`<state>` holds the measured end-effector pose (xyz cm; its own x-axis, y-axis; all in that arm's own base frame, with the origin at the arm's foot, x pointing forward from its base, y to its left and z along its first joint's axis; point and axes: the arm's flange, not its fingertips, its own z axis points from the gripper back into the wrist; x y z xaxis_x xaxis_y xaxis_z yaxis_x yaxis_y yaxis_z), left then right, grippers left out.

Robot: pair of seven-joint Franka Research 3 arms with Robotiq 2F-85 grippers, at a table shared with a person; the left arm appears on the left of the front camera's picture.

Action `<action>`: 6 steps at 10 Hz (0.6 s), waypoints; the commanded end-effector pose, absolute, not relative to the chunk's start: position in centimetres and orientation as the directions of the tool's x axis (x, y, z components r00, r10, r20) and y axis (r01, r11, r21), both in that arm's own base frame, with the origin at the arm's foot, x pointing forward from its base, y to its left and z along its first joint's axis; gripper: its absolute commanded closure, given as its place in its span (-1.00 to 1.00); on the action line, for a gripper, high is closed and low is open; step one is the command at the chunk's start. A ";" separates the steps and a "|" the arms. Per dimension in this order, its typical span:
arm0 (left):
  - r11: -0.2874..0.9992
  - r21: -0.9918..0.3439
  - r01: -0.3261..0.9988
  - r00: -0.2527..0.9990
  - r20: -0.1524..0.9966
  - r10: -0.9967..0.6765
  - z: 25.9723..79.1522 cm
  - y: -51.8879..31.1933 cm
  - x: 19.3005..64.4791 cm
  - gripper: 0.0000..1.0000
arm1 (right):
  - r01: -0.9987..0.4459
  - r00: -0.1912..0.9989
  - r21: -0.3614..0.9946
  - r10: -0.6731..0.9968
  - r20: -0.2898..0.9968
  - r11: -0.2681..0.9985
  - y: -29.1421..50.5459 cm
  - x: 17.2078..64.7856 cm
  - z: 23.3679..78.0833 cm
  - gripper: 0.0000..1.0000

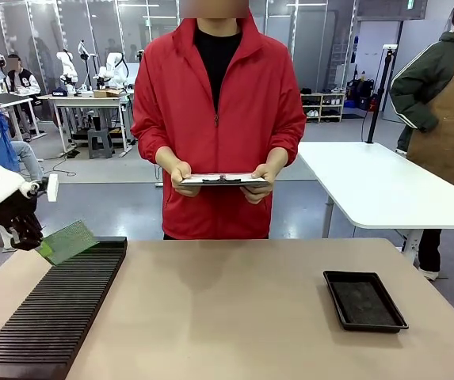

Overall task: Inspect the PCB.
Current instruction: Pick up the Blank PCB and present it to the human.

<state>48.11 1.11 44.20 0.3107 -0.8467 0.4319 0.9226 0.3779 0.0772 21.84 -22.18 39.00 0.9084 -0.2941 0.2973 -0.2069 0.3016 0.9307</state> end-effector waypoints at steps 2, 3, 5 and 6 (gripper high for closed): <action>0.453 -0.226 0.862 0.479 0.654 -0.586 41.0 0.5 44.9 1.00 | -0.225 0.901 0.928 -0.299 0.314 0.297 -22.3 21.9 39.1 -1.00; 0.468 -0.300 0.831 0.534 0.666 -0.521 39.7 -1.0 43.9 1.00 | -0.225 0.901 0.928 -0.299 0.314 0.297 -22.3 21.9 39.1 -1.00; 0.533 -0.377 0.757 0.625 0.655 -0.425 38.3 -3.4 42.5 1.00 | -0.225 0.901 0.928 -0.299 0.314 0.297 -22.3 21.9 39.1 -1.00; 0.569 -0.400 0.719 0.661 0.647 -0.381 38.1 -3.8 42.1 1.00 | -0.225 0.901 0.928 -0.299 0.314 0.297 -22.3 21.9 39.1 -1.00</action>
<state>42.51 -3.16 37.24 0.6307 -0.4405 0.6389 0.7622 0.5063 -0.4033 21.84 -22.17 39.00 0.9084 -0.2940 0.2972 -0.2069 0.3013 0.9308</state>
